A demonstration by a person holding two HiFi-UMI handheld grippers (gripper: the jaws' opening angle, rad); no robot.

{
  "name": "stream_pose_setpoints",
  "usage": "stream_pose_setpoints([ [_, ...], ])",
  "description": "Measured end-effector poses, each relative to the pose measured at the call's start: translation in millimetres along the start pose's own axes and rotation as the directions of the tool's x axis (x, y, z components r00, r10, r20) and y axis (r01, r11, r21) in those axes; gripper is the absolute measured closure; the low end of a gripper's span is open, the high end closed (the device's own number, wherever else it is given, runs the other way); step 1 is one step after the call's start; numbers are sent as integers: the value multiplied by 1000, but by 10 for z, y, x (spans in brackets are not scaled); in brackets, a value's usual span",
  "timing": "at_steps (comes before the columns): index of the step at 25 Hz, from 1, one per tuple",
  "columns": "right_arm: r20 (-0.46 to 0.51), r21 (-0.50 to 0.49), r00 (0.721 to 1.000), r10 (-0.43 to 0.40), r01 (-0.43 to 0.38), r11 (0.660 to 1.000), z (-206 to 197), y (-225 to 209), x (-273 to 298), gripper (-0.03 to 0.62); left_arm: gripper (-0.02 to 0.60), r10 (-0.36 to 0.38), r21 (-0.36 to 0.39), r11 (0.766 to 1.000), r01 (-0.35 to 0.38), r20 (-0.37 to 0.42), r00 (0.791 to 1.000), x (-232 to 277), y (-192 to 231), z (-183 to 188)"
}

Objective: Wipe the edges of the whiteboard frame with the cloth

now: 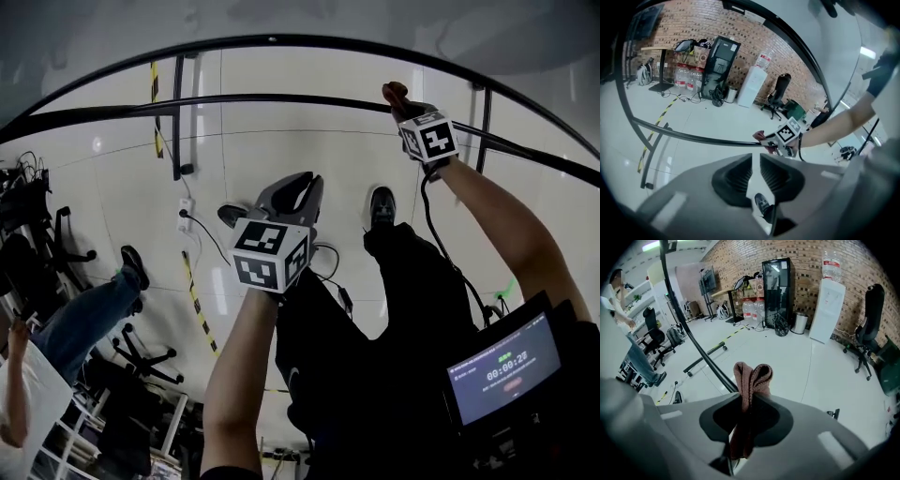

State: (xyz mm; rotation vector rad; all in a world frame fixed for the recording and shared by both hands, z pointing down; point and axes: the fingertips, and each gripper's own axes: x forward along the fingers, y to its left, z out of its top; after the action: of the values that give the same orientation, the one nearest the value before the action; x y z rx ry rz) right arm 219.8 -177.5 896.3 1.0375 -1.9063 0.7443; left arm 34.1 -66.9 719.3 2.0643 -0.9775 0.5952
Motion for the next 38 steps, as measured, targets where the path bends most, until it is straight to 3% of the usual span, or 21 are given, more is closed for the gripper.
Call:
stream_pose_setpoints([
  [11, 24, -49, 1000, 13, -12, 999, 497, 468, 279, 537, 531, -29, -51, 998, 29, 1, 1000, -246, 487, -200],
  [27, 20, -105, 999, 49, -46, 993, 1190, 1402, 850, 537, 531, 18, -167, 986, -8, 57, 998, -784, 1342, -295],
  [38, -4, -143, 999, 46, -46, 989, 1736, 1964, 845, 536, 531, 43, -248, 968, -20, 85, 995, -1371, 1756, -224],
])
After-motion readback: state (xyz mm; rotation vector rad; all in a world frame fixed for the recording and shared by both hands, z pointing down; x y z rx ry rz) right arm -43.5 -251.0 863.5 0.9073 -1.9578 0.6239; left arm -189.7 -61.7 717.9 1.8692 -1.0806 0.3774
